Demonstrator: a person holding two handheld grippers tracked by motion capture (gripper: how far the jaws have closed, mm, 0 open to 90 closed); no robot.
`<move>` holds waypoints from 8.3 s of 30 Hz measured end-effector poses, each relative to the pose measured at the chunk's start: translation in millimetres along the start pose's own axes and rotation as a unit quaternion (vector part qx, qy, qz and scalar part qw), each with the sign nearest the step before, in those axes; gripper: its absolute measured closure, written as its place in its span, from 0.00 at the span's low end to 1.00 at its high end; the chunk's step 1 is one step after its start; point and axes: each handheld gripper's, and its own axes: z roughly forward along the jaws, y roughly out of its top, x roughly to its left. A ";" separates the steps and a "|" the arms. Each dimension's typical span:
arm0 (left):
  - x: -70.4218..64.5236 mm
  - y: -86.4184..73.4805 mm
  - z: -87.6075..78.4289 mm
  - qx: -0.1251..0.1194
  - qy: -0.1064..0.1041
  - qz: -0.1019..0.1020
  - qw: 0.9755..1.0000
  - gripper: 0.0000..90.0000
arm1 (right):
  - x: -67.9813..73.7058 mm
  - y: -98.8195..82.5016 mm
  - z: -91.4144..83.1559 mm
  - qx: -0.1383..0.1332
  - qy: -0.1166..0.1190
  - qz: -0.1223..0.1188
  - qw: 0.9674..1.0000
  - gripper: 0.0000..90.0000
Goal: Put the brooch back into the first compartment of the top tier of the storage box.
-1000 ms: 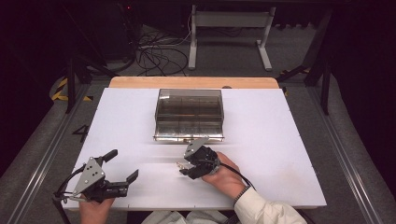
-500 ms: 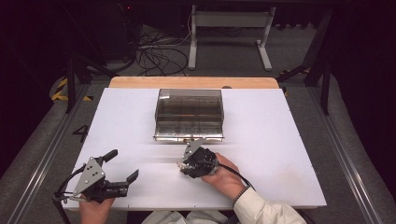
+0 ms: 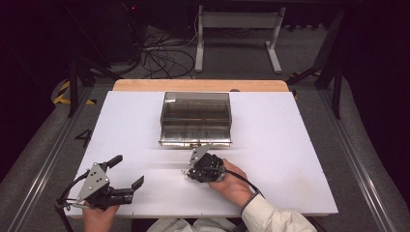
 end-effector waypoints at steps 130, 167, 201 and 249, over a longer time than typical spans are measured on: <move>1.3 -0.2 -1.2 -0.002 0.001 0.000 1.000 0.06 | -31.6 76.1 -66.3 -0.190 -0.116 -0.034 0.974 0.93; 1.8 -0.7 -0.6 0.000 -0.002 -0.002 1.000 0.06 | -45.0 86.9 -32.6 -0.159 -0.104 -0.021 0.981 0.93; 2.2 -0.8 -0.8 0.000 -0.005 -0.001 1.000 0.06 | -44.0 86.7 -18.0 -0.119 -0.117 -0.035 0.985 0.93; 2.2 -0.4 0.1 0.001 -0.005 -0.002 1.000 0.06 | -35.2 81.0 -65.5 -0.208 -0.108 0.014 0.972 0.18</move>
